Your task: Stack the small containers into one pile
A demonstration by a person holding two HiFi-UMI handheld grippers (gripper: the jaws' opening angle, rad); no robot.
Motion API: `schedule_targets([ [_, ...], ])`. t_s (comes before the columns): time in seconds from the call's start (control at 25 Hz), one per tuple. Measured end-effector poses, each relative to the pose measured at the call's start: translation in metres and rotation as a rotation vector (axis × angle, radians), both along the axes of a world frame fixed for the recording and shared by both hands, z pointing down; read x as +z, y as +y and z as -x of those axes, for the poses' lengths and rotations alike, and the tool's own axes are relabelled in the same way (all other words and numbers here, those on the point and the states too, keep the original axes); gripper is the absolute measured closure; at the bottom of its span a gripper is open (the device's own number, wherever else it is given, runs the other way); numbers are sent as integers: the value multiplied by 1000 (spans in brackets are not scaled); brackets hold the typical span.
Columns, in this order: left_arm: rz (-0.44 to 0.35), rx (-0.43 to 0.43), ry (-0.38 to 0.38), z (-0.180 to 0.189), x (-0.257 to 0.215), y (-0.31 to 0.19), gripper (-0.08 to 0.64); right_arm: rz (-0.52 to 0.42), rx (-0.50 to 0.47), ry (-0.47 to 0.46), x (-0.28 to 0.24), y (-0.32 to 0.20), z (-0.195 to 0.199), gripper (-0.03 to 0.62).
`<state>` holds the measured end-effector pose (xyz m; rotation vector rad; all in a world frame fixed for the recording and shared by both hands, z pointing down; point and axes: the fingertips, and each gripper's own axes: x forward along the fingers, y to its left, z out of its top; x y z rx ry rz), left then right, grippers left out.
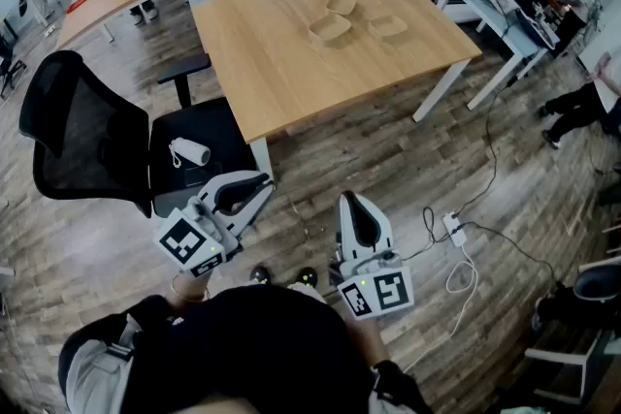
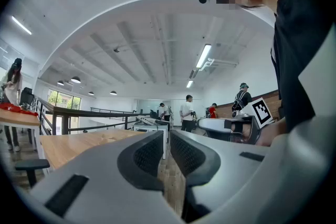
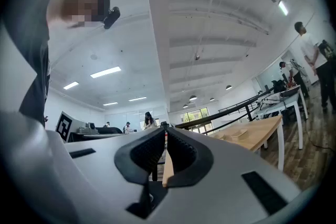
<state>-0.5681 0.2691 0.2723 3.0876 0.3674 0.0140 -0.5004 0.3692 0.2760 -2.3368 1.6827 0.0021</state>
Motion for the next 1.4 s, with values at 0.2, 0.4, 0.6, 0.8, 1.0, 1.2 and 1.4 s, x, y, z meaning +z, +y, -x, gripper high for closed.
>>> schedule_targets([
  [0.2,-2,3,-6,-5,1,9,518,6,2,-7,3,9,-5,563],
  [0.4,0,-11,-22,-8,5,15,518,12,7,-13,7,15,-13,563],
  [0.6,-7,-49,-29,-10,5,18,518,-14,-63,10,3,16,-12,563],
  [0.8,14,-71,-36,-20,6,28,518,-14,-117,61,-2,23,-14,563],
  [1.0,15,-54,-55,-36,10,47,518,-18,-100,27,9,44,-31,563],
  [1.2,29,-12,-67,-53,9,68,518,-19,-77,-8,17,64,-47,563],
  [1.4,36,-14,-83,-58,15,68,518,-21,-56,-34,28,70,-56,563],
])
